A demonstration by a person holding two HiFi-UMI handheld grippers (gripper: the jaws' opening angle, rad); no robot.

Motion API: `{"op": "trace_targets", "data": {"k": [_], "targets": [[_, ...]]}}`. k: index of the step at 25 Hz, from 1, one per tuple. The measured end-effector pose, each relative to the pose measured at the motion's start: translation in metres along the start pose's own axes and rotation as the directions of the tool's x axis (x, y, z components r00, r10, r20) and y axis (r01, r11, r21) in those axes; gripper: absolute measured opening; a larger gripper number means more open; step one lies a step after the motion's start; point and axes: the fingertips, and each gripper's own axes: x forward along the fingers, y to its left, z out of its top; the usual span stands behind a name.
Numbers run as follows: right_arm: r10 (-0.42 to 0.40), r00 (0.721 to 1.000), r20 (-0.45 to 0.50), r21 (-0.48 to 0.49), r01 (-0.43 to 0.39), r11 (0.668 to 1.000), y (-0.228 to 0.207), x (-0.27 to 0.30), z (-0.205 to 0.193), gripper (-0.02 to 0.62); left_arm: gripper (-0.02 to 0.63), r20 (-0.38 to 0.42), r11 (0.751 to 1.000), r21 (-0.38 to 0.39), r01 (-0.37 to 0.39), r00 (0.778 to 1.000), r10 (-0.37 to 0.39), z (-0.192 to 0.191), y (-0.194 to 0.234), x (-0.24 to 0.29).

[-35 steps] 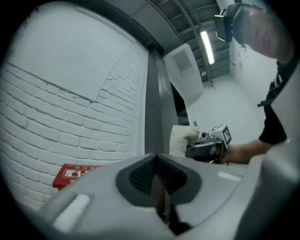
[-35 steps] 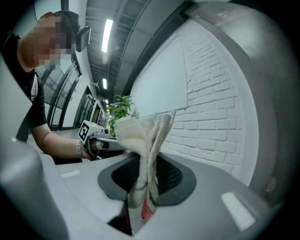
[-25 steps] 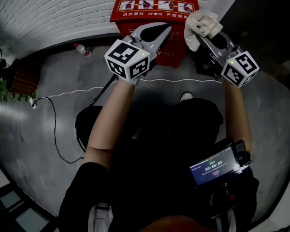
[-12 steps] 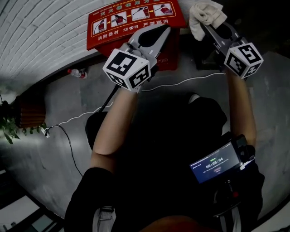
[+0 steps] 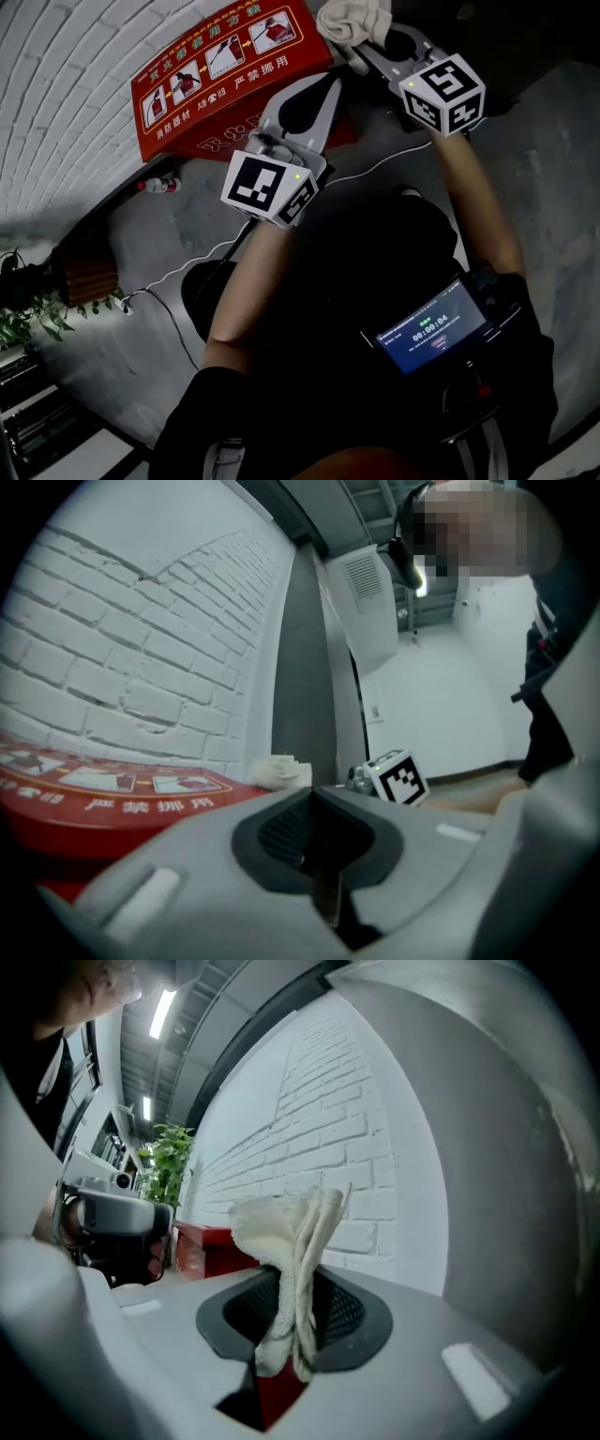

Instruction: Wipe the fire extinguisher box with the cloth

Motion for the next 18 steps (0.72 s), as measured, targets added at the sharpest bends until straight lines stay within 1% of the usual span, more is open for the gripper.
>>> {"op": "trace_targets", "data": {"k": [4, 10, 14, 16, 18], "targets": [[0.016, 1.000, -0.013, -0.003, -0.016, 1.000, -0.004, 0.020, -0.020, 0.083, 0.003, -0.035, 0.999, -0.008, -0.033, 0.999, 0.032, -0.019, 0.005, 0.002], [0.045, 0.998, -0.040, -0.052, -0.048, 0.997, 0.001, 0.038, -0.041, 0.083, 0.003, -0.068, 0.996, -0.010, -0.087, 0.994, 0.086, -0.038, 0.008, -0.002], [0.065, 0.998, -0.026, -0.067, -0.066, 0.996, 0.008, 0.043, -0.050, 0.080, 0.003, -0.090, 0.993, -0.007, -0.120, 0.989, 0.119, -0.056, 0.011, -0.005], [0.076, 0.997, -0.027, -0.105, -0.079, 0.991, 0.012, 0.042, -0.046, 0.078, 0.003, -0.101, 0.992, -0.002, -0.129, 0.987, 0.128, -0.065, 0.012, -0.004], [0.094, 0.995, -0.045, -0.166, -0.100, 0.981, 0.018, 0.044, -0.046, 0.077, 0.003, -0.103, 0.992, 0.000, -0.130, 0.986, 0.129, -0.070, 0.011, -0.003]]}}
